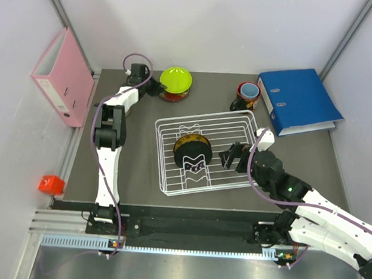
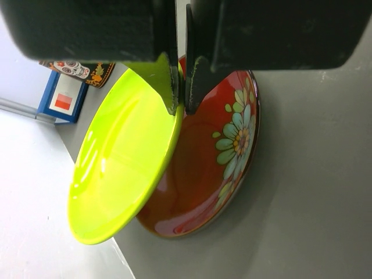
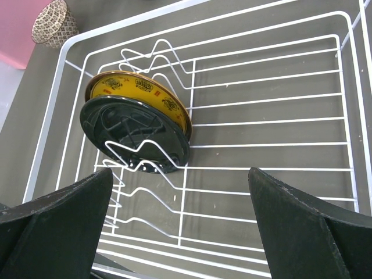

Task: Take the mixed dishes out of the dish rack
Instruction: Place the plate at the center of the board.

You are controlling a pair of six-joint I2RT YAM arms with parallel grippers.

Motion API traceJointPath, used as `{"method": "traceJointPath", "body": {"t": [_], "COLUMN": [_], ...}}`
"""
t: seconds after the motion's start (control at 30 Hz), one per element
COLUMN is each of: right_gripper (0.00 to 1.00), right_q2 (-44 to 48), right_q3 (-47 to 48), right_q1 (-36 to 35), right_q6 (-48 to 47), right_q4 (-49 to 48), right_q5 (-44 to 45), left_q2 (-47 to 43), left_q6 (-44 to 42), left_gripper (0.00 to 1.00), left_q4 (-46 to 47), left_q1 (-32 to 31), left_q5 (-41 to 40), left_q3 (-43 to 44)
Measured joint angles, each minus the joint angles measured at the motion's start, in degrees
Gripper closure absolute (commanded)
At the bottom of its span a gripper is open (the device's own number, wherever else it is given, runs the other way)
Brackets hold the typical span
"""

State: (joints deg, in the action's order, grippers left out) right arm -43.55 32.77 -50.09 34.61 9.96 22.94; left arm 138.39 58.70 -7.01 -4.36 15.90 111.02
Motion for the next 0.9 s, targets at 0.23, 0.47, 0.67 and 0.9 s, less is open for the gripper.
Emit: {"method": "traceJointPath", "body": {"t": [0.23,0.47,0.67,0.9], "right_gripper": [0.01,0.0,0.0,0.0], "right_q2": [0.0,0.0,-0.3,-0.5], "right_q3": [0.0,0.0,0.0,-0.1], "right_q1": [0.0,0.0,0.0,0.0], "right_q6": [0.1,0.1,0.5,0.6], "right_q4": [0.0,0.0,-0.1,-0.1], "right_q5": [-0.1,-0.1,-0.2,-0.3], "left_q2": [0.0,0.3,1.0,1.0], "left_q6": [0.5,0.5,0.1,0.4], "left_gripper": [1.0,1.0,1.0,0.48], "left_q4": [0.1,-1.1,-3.1,-2.5], "left_q1": [0.4,0.5,0.5,0.9], "left_q5": [0.0,0.2,0.1,1.4], "left_q3": [0.0,0.0,-0.9,-1.8]}}
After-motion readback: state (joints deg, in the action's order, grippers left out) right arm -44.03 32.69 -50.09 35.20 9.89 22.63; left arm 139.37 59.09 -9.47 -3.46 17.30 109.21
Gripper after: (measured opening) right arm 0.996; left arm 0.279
